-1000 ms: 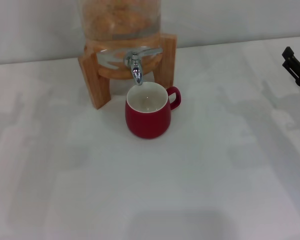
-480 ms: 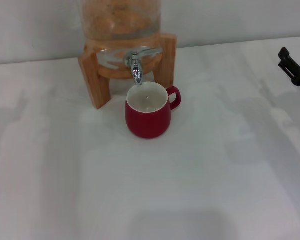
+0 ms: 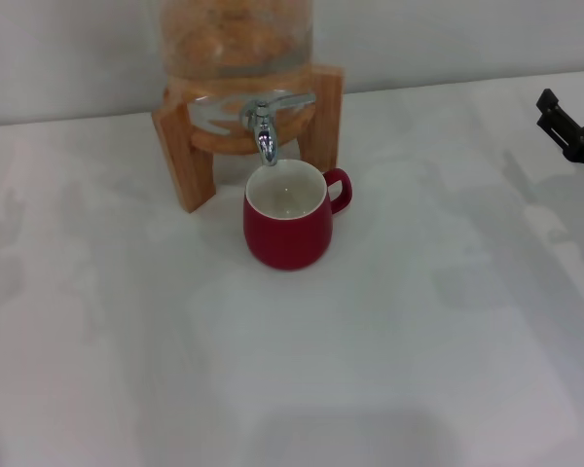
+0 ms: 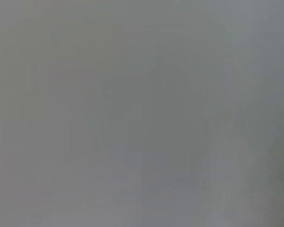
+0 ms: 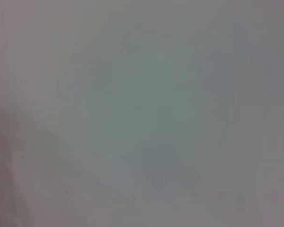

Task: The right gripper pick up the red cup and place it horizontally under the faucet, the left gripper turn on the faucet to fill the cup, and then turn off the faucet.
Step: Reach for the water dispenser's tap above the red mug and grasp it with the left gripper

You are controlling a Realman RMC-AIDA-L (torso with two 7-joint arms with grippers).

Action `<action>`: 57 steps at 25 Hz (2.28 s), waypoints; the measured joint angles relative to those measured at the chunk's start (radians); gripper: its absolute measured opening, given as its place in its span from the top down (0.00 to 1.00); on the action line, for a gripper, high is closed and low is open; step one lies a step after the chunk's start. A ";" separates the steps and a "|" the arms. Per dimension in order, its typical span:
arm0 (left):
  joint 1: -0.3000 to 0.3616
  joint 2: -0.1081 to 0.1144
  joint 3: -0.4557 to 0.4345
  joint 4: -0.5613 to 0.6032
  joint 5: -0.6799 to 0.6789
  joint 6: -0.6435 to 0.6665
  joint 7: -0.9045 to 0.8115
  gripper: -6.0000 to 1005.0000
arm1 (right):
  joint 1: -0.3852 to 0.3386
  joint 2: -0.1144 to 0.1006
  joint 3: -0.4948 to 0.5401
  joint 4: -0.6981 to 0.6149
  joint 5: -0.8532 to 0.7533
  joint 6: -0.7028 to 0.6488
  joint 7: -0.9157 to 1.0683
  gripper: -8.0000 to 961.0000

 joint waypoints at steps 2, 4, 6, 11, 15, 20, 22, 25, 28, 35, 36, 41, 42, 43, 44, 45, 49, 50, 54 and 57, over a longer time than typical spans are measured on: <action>0.001 -0.003 0.001 0.021 -0.006 -0.022 0.023 0.21 | 0.000 0.000 0.000 0.000 0.000 0.000 0.000 0.12; 0.002 -0.003 0.000 0.030 -0.009 -0.025 0.025 0.21 | 0.000 0.000 0.001 0.000 0.001 0.000 0.000 0.12; 0.002 -0.002 -0.001 0.034 -0.010 -0.028 0.026 0.21 | 0.000 0.000 0.002 0.000 0.002 0.000 0.001 0.12; 0.004 -0.001 -0.010 0.019 -0.010 -0.007 0.024 0.21 | -0.002 0.000 0.002 0.000 0.003 0.001 0.004 0.12; 0.019 -0.004 -0.046 -0.033 -0.012 0.108 -0.008 0.21 | -0.006 0.000 0.002 0.000 0.001 0.002 0.013 0.12; 0.063 -0.002 -0.150 -0.160 -0.091 0.497 -0.141 0.21 | -0.011 0.000 0.002 0.000 0.001 0.001 0.014 0.12; 0.068 0.000 -0.212 -0.245 -0.122 0.681 -0.218 0.21 | -0.012 0.000 0.002 0.000 0.001 0.001 0.014 0.12; 0.054 0.007 -0.300 -0.366 -0.095 0.933 -0.388 0.21 | -0.012 0.000 0.002 0.000 0.000 0.001 0.014 0.12; 0.020 0.028 -0.356 -0.425 0.022 1.031 -0.552 0.21 | -0.008 0.000 0.002 0.000 0.000 0.001 0.014 0.12; -0.075 0.078 -0.457 -0.415 0.554 1.111 -0.999 0.21 | -0.004 0.000 0.001 0.000 0.000 0.004 0.014 0.12; -0.083 0.079 -0.468 -0.401 0.625 1.123 -1.043 0.21 | -0.004 0.000 0.001 0.000 -0.001 0.004 0.014 0.12; -0.096 0.071 -0.480 -0.294 0.912 1.167 -1.235 0.21 | -0.006 0.002 -0.002 0.000 -0.002 0.005 0.014 0.12; -0.097 0.069 -0.481 -0.239 1.018 1.208 -1.317 0.21 | -0.006 0.002 -0.006 0.000 -0.002 0.006 0.014 0.12; -0.097 0.069 -0.481 -0.239 1.018 1.208 -1.317 0.21 | -0.006 0.002 -0.006 0.000 -0.002 0.006 0.014 0.12; -0.097 0.069 -0.482 -0.225 1.041 1.222 -1.342 0.21 | -0.006 0.002 -0.008 0.000 -0.002 0.006 0.014 0.12; -0.100 0.070 -0.482 -0.197 1.086 1.248 -1.386 0.21 | -0.006 0.002 -0.011 0.000 -0.002 0.008 0.014 0.12; -0.115 0.070 -0.482 -0.114 1.233 1.331 -1.521 0.21 | -0.003 0.002 -0.015 0.000 -0.002 0.012 0.015 0.12; -0.120 0.069 -0.483 -0.096 1.263 1.351 -1.546 0.21 | -0.003 0.002 -0.016 0.000 -0.002 0.012 0.015 0.12; -0.140 0.068 -0.503 -0.067 1.319 1.424 -1.587 0.21 | -0.002 0.002 -0.018 0.000 -0.002 0.013 0.015 0.12; -0.162 0.066 -0.538 -0.062 1.347 1.464 -1.589 0.21 | -0.002 0.002 -0.023 0.000 -0.002 0.013 0.015 0.12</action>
